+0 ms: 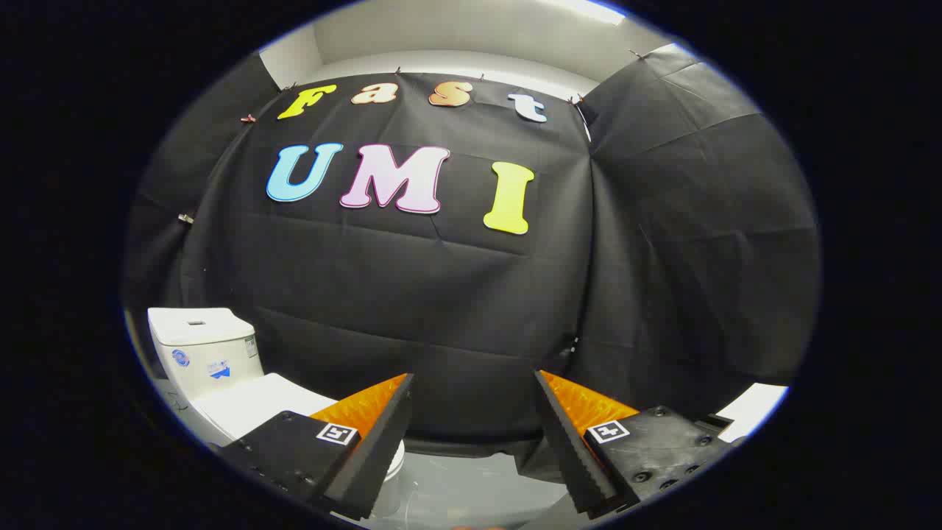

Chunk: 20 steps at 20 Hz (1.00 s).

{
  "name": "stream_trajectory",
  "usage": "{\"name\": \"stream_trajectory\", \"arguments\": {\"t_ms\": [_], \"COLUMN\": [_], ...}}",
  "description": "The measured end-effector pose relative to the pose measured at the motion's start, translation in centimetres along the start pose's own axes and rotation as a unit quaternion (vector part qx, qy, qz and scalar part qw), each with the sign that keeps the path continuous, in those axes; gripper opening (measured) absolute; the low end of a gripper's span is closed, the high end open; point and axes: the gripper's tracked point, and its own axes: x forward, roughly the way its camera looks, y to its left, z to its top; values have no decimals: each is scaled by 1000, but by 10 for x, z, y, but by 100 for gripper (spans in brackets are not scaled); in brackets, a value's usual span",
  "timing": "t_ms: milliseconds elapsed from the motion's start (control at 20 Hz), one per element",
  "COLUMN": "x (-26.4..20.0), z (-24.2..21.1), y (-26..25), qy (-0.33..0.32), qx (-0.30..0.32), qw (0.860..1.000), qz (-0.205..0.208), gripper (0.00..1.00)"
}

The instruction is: Open the toilet lid.

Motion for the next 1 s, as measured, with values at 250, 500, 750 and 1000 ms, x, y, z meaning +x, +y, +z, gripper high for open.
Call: {"name": "stream_trajectory", "arguments": {"t_ms": [250, 500, 750, 1000], "x": [1, 5, 5, 6], "z": [-3, -20, -26, -31], "y": [-3, -2, 1, 10], "qy": [3, 22, 23, 26], "qx": [3, 12, 16, 21], "qw": [1000, 1000, 1000, 999], "qz": [-1, -3, 0, 15], "gripper": [97, 97, 97, 98]}}
